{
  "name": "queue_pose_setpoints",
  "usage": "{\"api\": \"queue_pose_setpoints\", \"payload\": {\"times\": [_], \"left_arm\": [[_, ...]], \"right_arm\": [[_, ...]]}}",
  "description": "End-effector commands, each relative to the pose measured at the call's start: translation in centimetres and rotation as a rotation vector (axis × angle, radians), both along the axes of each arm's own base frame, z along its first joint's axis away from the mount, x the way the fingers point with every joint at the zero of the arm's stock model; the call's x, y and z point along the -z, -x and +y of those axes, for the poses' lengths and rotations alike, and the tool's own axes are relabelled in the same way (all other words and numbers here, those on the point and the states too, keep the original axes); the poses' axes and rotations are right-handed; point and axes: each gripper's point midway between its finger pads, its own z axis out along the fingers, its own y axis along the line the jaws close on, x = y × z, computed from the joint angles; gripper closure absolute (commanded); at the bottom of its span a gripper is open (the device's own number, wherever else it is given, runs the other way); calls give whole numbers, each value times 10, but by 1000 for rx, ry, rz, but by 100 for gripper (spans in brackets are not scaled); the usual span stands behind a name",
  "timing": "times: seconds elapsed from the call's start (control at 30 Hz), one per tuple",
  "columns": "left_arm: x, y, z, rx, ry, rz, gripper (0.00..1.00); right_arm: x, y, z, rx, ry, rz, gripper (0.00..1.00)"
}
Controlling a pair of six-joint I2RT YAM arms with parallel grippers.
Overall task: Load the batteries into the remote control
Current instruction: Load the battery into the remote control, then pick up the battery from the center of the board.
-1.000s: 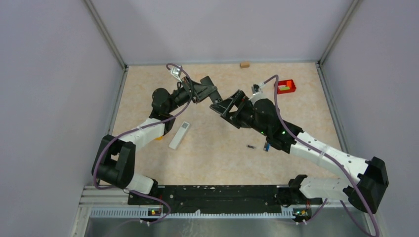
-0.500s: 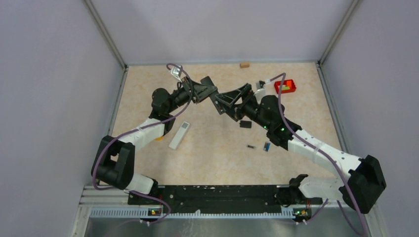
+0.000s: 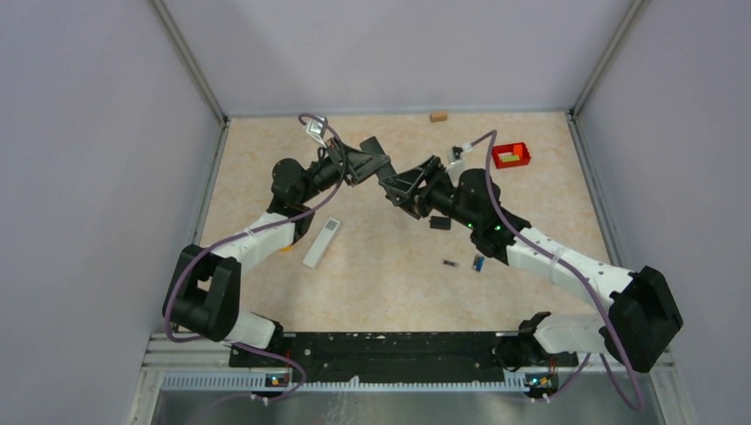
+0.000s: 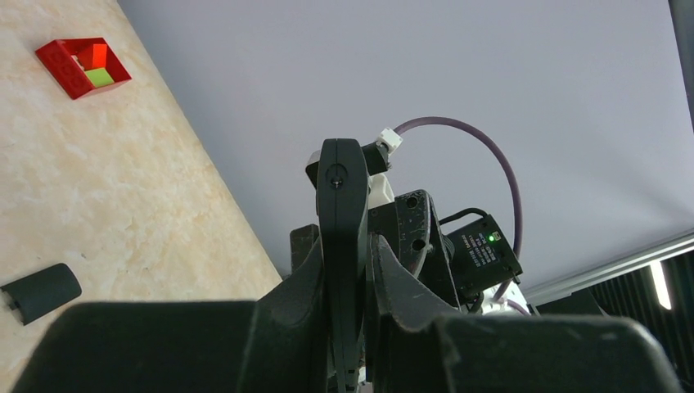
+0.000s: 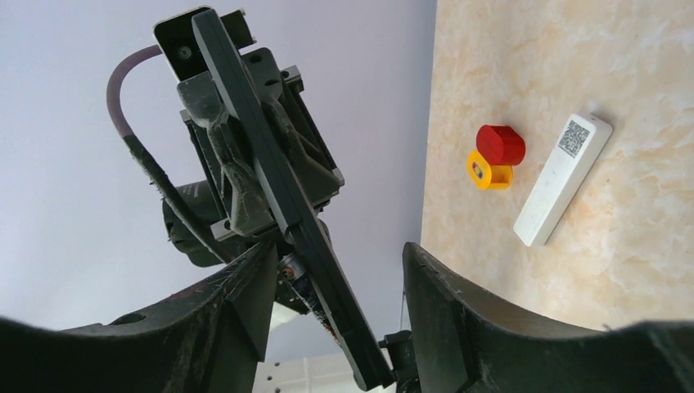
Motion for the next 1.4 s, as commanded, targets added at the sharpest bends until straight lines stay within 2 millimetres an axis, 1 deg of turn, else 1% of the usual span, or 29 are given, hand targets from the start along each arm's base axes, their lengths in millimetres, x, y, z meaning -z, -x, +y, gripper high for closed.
{"api": "queue_pose_setpoints", "payload": {"times": [0.0,0.1,0.17,0.27,0.4,0.53,0.57,0.6,0.63,0.67,0.7,0.73,0.77,0.8,0.87,0.93,1.0,1.07,1.1,1.2,1.27,1.37], "left_arm": [[-25,11,2,3,21,-101,100],[-25,11,2,3,22,-100,100],[-27,10,2,0,25,-102,100],[-36,10,2,0,36,-116,100],[-43,8,2,-12,40,-126,100],[-43,7,3,-17,40,-121,100],[-44,7,3,-18,41,-122,100],[-43,6,3,-19,39,-124,100],[-42,6,2,-18,34,-124,100],[-41,6,2,-19,27,-128,100],[-39,4,2,-24,18,-131,100],[-35,3,2,-29,1,-133,100],[-31,2,1,-32,-19,-135,100],[-28,2,0,-30,-40,-138,100],[-19,0,1,-37,-82,-146,100],[-6,-3,2,-53,-133,-142,100],[7,-5,7,-78,-189,-135,100],[24,-8,13,-111,-265,-126,100],[33,-8,16,-124,-302,-119,100],[53,-6,25,-157,-396,-92,100],[67,-4,30,-172,-449,-67,100],[79,-2,36,-186,-493,-48,100]], "right_arm": [[-26,-1,2,-19,-57,-56,43],[-25,0,2,-19,-60,-52,48],[-26,0,1,-17,-64,-59,55],[-26,1,-1,-8,-66,-62,63],[-28,2,-4,-3,-69,-80,67],[-30,3,-5,0,-74,-96,68],[-30,3,-5,0,-72,-98,67],[-30,3,-6,-2,-70,-102,60],[-30,2,-7,-3,-71,-106,49],[-31,3,-9,-2,-73,-116,35],[-32,2,-12,2,-69,-133,23],[-33,2,-16,5,-60,-150,17],[-34,2,-21,8,-47,-169,13],[-36,1,-26,6,-35,-193,12],[-36,1,-37,-4,1,-227,12],[-32,-2,-54,4,63,-257,14],[-20,-4,-70,18,195,-268,18],[7,-6,-86,23,412,-254,24],[25,-7,-97,11,550,-259,32],[78,-3,-126,-44,838,-184,49],[107,4,-141,-97,965,-140,53],[140,13,-158,-151,1118,-72,55]]}}
